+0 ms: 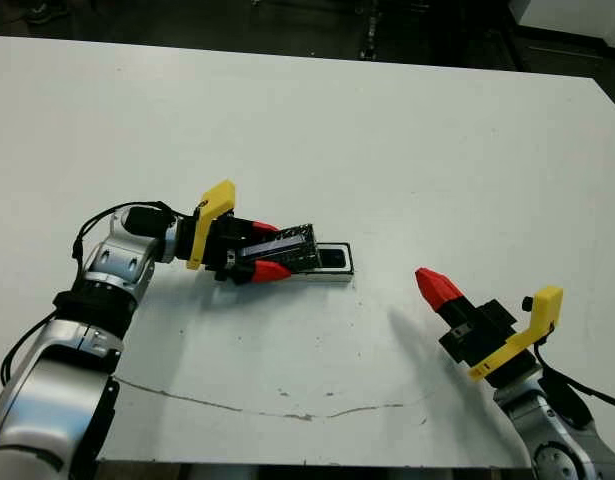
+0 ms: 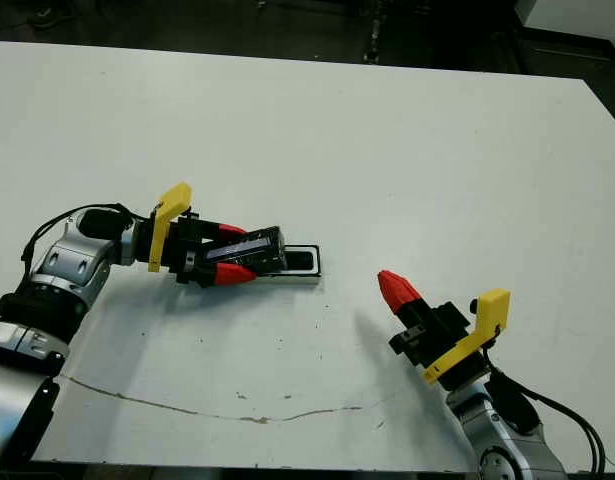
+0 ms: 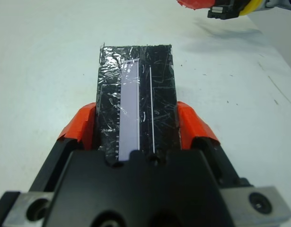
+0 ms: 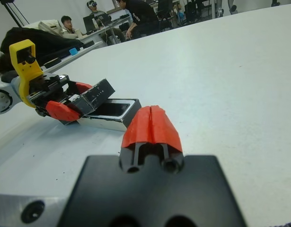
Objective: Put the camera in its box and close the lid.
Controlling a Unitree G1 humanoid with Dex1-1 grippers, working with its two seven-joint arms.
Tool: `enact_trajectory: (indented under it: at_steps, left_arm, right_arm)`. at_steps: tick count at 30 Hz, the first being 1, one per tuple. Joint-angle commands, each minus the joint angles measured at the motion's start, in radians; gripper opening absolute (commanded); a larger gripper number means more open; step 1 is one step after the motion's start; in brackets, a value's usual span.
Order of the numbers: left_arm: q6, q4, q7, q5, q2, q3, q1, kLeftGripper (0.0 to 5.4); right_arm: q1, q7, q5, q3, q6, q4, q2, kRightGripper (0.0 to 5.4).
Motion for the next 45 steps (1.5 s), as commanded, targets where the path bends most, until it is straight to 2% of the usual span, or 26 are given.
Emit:
enact_trajectory:
  at_steps: [1, 8, 13, 23, 25, 30, 42, 45]
  left_arm:
    - [-0.019, -0.003, 0.023, 0.035, -0.052, -0.061, 0.058, 3.16]
    - [-0.009, 0.001, 0.055, 0.053, -0.065, -0.092, 0.058, 3.16]
    - [-0.045, 0.007, 0.076, 0.081, -0.072, -0.131, 0.047, 3.16]
    - [-0.069, 0.184, 0.091, 0.130, -0.142, -0.183, -0.037, 3.16]
    - [-0.096, 0.218, 0.093, 0.145, -0.155, -0.191, -0.051, 3.16]
    - [-0.124, 0.252, 0.104, 0.180, -0.173, -0.219, -0.077, 3.16]
    - [-0.164, 0.375, 0.082, 0.176, -0.243, -0.210, -0.119, 3.16]
    - [-0.138, 0.361, 0.118, 0.204, -0.241, -0.226, -0.121, 3.16]
  right_arm:
    - [0.007, 0.003, 0.002, -0.008, -0.009, 0.005, -0.009, 0.00]
    - [0.007, 0.004, 0.004, -0.009, -0.015, 0.005, -0.009, 0.00]
    - [0.010, -0.005, 0.000, -0.009, -0.013, -0.003, -0.008, 0.00]
    - [0.002, -0.005, 0.051, -0.034, 0.016, -0.005, -0.016, 0.00]
    - [0.002, 0.005, 0.055, -0.040, 0.004, -0.007, -0.019, 0.00]
    - [0.004, 0.014, 0.069, -0.051, -0.003, -0.012, -0.025, 0.00]
    - [0.005, 0.015, 0.069, -0.054, -0.006, -0.017, -0.027, 0.00]
    - [0.005, 0.017, 0.070, -0.053, -0.005, -0.018, -0.027, 0.00]
